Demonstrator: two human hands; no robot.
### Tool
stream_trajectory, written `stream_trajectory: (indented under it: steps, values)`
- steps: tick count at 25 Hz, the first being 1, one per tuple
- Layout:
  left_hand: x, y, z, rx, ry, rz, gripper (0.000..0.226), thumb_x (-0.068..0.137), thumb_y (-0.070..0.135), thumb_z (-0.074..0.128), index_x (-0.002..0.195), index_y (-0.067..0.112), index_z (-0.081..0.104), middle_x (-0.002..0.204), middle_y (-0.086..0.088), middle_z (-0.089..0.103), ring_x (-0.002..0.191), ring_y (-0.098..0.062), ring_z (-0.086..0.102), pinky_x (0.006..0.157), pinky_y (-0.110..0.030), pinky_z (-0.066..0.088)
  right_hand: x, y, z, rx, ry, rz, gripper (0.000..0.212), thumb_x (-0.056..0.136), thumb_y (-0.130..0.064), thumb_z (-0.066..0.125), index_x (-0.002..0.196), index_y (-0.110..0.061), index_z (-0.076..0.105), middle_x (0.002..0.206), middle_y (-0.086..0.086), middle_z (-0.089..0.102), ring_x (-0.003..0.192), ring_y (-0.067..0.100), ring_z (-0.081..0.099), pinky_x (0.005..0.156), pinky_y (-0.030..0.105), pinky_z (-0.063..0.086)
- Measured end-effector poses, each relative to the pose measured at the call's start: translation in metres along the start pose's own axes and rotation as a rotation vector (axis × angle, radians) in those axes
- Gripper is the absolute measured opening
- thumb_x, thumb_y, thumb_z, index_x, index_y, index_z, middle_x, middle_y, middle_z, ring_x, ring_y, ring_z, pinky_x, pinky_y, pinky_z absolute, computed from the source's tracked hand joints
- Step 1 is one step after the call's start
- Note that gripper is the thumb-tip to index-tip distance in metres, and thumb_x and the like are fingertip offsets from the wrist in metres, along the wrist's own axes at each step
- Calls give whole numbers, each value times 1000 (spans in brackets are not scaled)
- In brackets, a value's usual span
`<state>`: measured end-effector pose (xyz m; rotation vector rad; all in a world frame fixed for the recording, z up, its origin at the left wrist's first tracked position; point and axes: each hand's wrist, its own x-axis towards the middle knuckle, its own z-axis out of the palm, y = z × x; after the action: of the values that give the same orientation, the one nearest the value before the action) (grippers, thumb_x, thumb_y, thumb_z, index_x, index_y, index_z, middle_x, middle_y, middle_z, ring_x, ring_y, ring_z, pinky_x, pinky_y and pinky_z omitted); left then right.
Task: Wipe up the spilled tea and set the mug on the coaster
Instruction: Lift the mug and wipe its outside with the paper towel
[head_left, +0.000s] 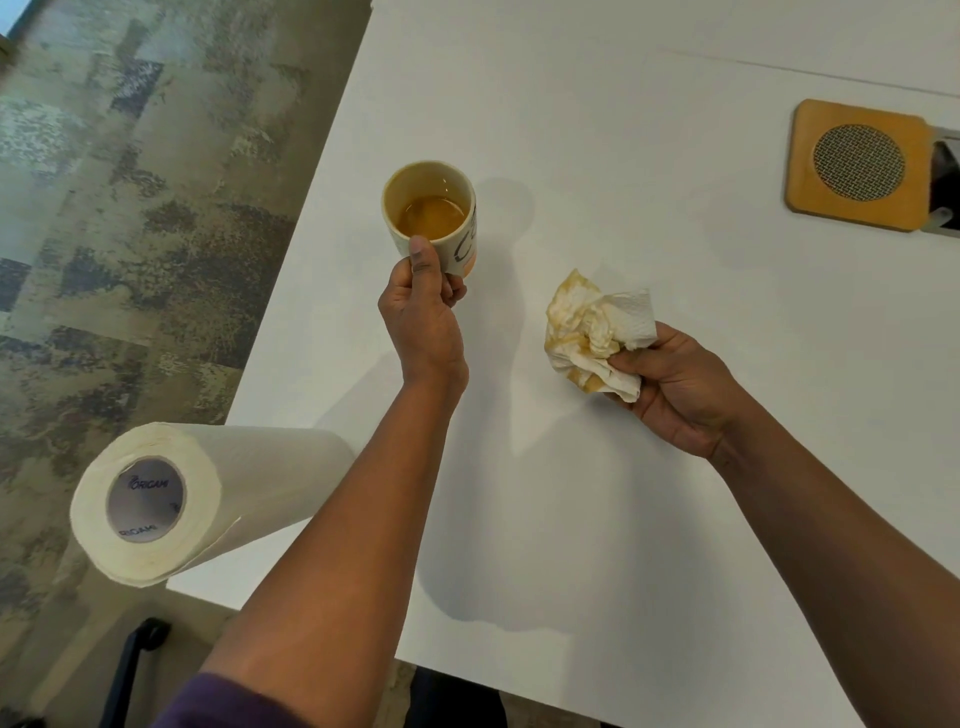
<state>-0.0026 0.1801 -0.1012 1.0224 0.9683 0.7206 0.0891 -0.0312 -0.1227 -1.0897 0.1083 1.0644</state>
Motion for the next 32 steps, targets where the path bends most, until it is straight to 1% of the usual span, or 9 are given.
stream_trajectory:
  steps: [3, 9, 13, 15, 18, 23, 27, 30, 32]
  values:
    - [6, -12, 0, -21, 13, -22, 41, 106, 34, 50, 68, 20, 53, 63, 3, 44, 74, -18, 52, 75, -30, 52, -4, -2, -5, -31, 40, -7, 42, 75, 4, 64, 116, -4, 66, 112, 13, 74, 103, 27, 72, 80, 35, 61]
    - [11, -21, 0, -37, 18, -40, 40, 106, 35, 49, 69, 18, 52, 62, 3, 45, 72, -18, 52, 76, -30, 52, -7, -8, -11, -46, 58, -35, 40, 75, 5, 64, 113, -5, 68, 109, 11, 76, 102, 26, 73, 75, 33, 60]
    - [7, -22, -3, 10, 6, -29, 41, 107, 33, 46, 69, 18, 51, 65, 0, 46, 77, -21, 49, 76, -31, 50, -9, -9, -11, -41, 59, -42, 39, 76, 3, 66, 114, -6, 69, 115, 12, 74, 108, 28, 70, 81, 36, 60]
    - [6, -21, -7, 52, -5, -42, 41, 105, 27, 41, 65, 20, 48, 68, -1, 48, 78, -21, 49, 74, -32, 48, -10, -11, -9, -36, 55, -38, 37, 77, 1, 67, 113, -7, 70, 117, 13, 73, 110, 28, 70, 83, 36, 60]
    - [3, -17, -11, 108, -15, -83, 36, 97, 20, 38, 65, 21, 54, 75, 0, 59, 82, -19, 53, 74, -32, 46, -13, -13, -7, -26, 63, -22, 32, 82, 1, 65, 112, -8, 71, 120, 14, 72, 111, 29, 69, 88, 38, 59]
    - [0, -13, -17, 203, -30, -79, 38, 107, 31, 42, 78, 25, 67, 89, 7, 72, 89, -14, 57, 81, -30, 50, -19, -17, -5, -32, 63, -21, 29, 90, 6, 58, 105, -13, 75, 118, 12, 73, 109, 27, 70, 85, 37, 60]
    - [0, -12, -21, 273, -27, -44, 36, 107, 38, 47, 89, 24, 74, 87, 19, 74, 90, -11, 61, 81, -28, 54, -23, -17, 0, -32, 52, -32, 28, 83, 1, 65, 101, -16, 78, 118, 12, 73, 110, 27, 70, 89, 38, 59]
    - [-1, -10, -24, 320, -24, -29, 31, 105, 40, 51, 89, 30, 76, 84, 27, 73, 89, -9, 63, 78, -26, 55, -26, -16, 4, -49, 33, -44, 30, 88, 3, 62, 97, -19, 80, 114, 9, 75, 107, 24, 71, 82, 35, 60]
    - [0, -9, -25, 354, -10, -18, 25, 102, 41, 56, 89, 32, 76, 79, 27, 71, 87, -10, 64, 79, -29, 58, -28, -17, 7, -49, 29, -47, 32, 90, 5, 60, 98, -18, 80, 115, 9, 75, 107, 24, 71, 81, 34, 60]
